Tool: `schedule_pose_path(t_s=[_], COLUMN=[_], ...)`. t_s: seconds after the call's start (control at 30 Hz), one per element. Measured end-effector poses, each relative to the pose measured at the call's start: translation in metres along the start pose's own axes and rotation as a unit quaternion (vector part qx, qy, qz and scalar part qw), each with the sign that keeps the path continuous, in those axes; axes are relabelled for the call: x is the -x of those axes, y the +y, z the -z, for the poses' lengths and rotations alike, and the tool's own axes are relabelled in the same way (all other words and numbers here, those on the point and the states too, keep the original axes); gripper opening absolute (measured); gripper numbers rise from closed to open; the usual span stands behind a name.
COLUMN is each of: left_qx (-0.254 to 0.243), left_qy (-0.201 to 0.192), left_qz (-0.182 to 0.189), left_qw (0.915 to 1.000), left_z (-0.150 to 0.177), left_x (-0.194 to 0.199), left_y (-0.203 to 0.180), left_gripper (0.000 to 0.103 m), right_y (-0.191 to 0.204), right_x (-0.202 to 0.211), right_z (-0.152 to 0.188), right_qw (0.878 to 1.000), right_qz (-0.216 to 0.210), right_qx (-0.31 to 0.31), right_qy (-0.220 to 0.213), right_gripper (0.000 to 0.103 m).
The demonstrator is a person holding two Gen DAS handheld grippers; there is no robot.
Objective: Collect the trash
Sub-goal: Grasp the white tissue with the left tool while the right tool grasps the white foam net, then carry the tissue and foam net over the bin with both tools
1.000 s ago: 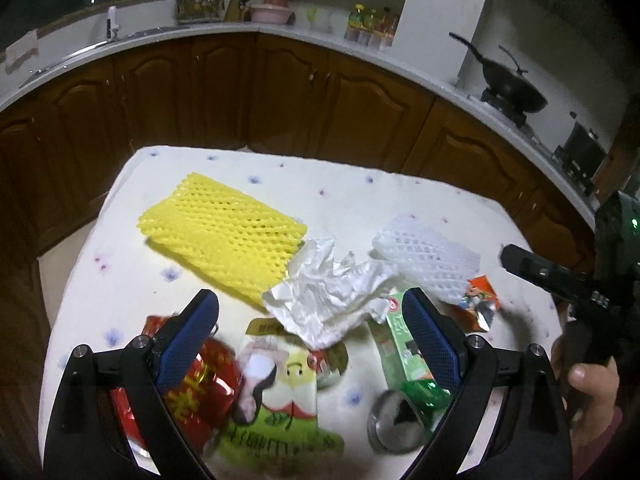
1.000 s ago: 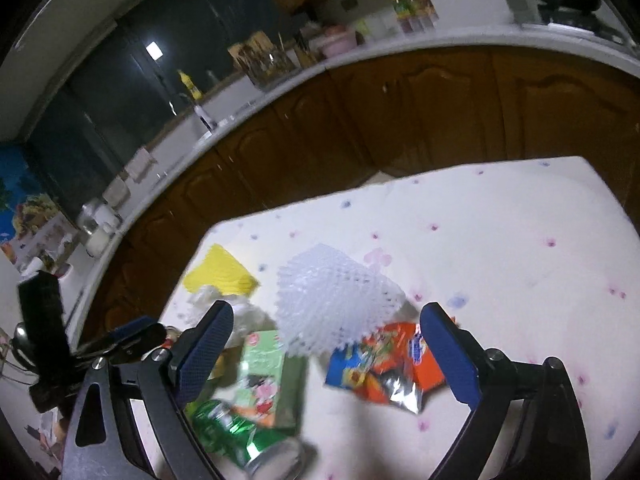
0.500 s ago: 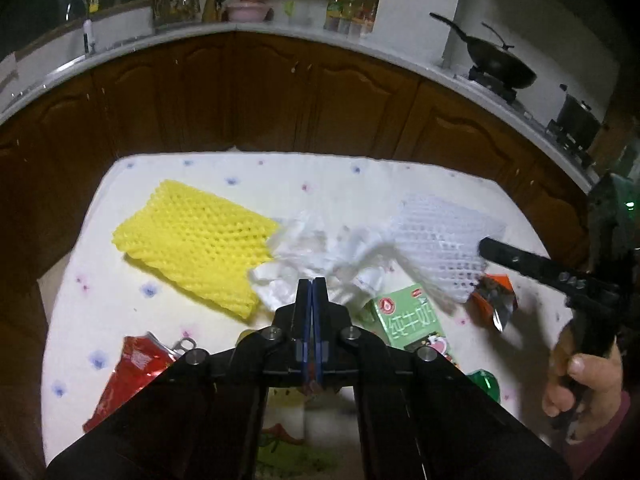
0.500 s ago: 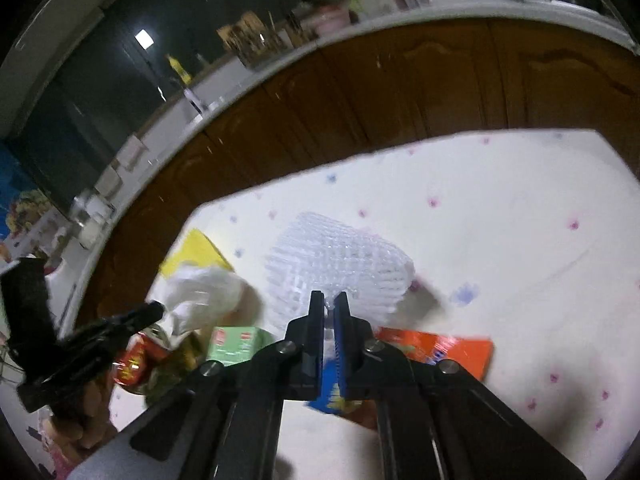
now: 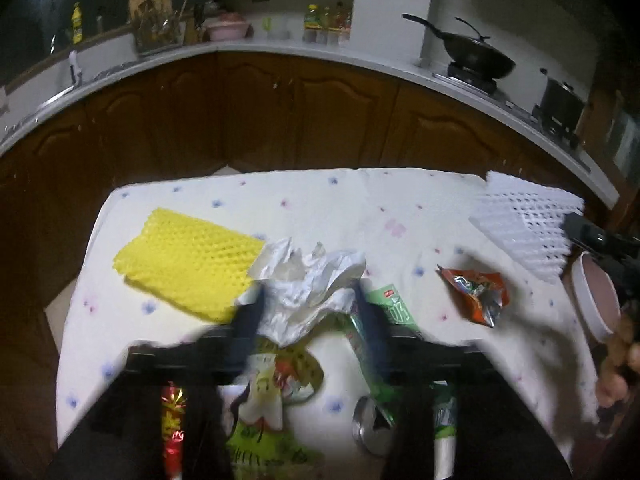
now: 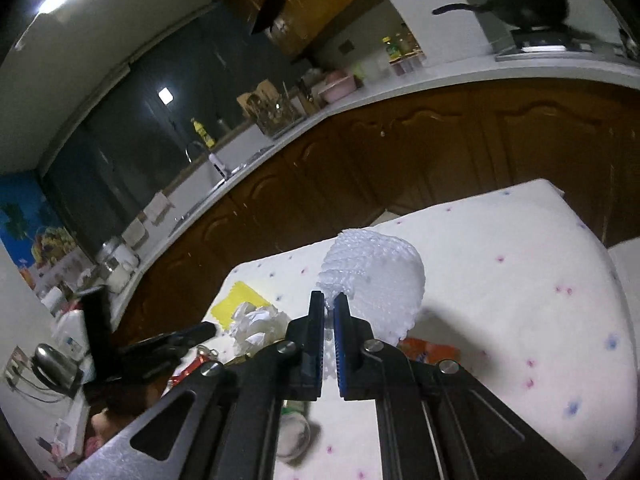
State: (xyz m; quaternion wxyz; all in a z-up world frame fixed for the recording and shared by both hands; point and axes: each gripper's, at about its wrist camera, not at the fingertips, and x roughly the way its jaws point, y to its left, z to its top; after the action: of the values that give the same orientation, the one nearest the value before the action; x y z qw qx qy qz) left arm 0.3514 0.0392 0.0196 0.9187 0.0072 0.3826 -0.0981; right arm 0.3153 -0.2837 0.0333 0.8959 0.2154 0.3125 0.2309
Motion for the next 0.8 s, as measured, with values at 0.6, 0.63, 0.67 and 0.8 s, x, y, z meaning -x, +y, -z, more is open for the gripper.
schedule_pose_path(t_s=[0.6,0.63,0.67,0.8], left_qx=[-0.022,-0.017,-0.011,0.017], left_qy=[0.033,0.024,0.012,-0.033], left_qz=[-0.002,0.003,0.012,0.033], left_qw=[0.9992,0.9995,0.9998,0.9988], left_z=[-0.011,-0.012,-0.014,-0.011], left_x=[-0.039,-0.031,-0.020,0.025], left_y=[-0.015,-0.016,-0.017,-0.028], left_gripper=[0.014,0.014,0.014,0.014], right_y=[-0.025,-0.025,-0.025,-0.019], right_x=[0.039,0.041,0.045,0.066], right_z=[0.021,0.022,0.023,0.030], right_qw=[0.999,0.999,0.999,0.998], right_qz=[0.023,0.023,0.024,0.043], right_qx=[-0.036,-0.036,-0.036,-0.019], right_qy=[-0.009,-0.012,-0.014,-0.035], right_gripper=[0.005,0.005,0.005,0.005])
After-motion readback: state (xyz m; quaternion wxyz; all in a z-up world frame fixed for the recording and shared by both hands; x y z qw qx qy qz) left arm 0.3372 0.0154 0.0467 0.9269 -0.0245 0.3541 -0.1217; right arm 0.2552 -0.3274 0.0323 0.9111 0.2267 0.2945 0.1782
